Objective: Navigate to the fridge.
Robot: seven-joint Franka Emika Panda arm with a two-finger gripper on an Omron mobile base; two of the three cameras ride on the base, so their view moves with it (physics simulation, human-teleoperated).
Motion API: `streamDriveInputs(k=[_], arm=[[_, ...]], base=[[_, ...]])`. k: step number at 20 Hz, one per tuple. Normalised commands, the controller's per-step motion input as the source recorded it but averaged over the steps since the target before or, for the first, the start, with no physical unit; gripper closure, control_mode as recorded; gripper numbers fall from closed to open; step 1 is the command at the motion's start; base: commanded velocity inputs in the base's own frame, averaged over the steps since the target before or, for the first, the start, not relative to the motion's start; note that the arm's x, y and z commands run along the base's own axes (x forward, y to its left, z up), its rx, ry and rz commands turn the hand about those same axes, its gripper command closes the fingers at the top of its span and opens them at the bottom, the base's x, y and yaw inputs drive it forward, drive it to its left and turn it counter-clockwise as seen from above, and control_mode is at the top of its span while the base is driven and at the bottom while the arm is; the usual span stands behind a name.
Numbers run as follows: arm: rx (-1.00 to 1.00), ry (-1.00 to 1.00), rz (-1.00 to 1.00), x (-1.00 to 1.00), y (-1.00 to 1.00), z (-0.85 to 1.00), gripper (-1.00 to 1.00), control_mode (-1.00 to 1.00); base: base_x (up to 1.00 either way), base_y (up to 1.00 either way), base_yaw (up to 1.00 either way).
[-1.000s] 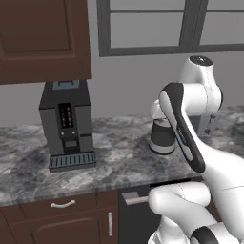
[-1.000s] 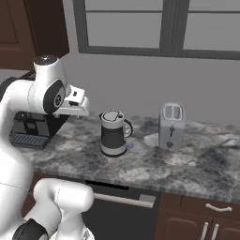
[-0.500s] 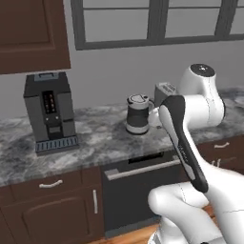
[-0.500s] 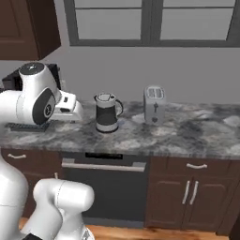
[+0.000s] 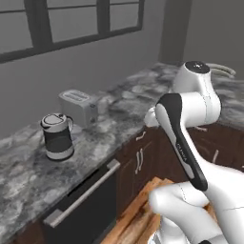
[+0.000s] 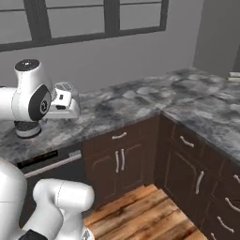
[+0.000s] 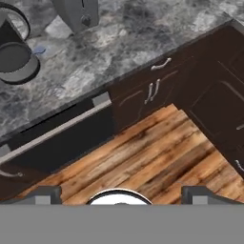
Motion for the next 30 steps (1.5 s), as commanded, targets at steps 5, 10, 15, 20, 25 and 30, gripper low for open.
streamDriveInputs(k=[5,10,15,20,25,30], arm=[[0.0,0.0,0.0,0.0,0.0,0.0,-1.0,1.0],[0.0,0.0,0.0,0.0,0.0,0.0,-1.0,1.0],[0.0,0.0,0.0,0.0,0.0,0.0,-1.0,1.0],[0.0,0.0,0.0,0.0,0.0,0.0,-1.0,1.0],[0.0,0.0,0.0,0.0,0.0,0.0,-1.0,1.0],[0.0,0.0,0.0,0.0,0.0,0.0,-1.0,1.0]], base=[[0.0,-0.03,-1.0],[0.0,0.0,-1.0],[0.0,0.0,-1.0],[0.0,0.0,-1.0],[0.0,-0.03,-1.0],[0.0,-0.14,-1.0]])
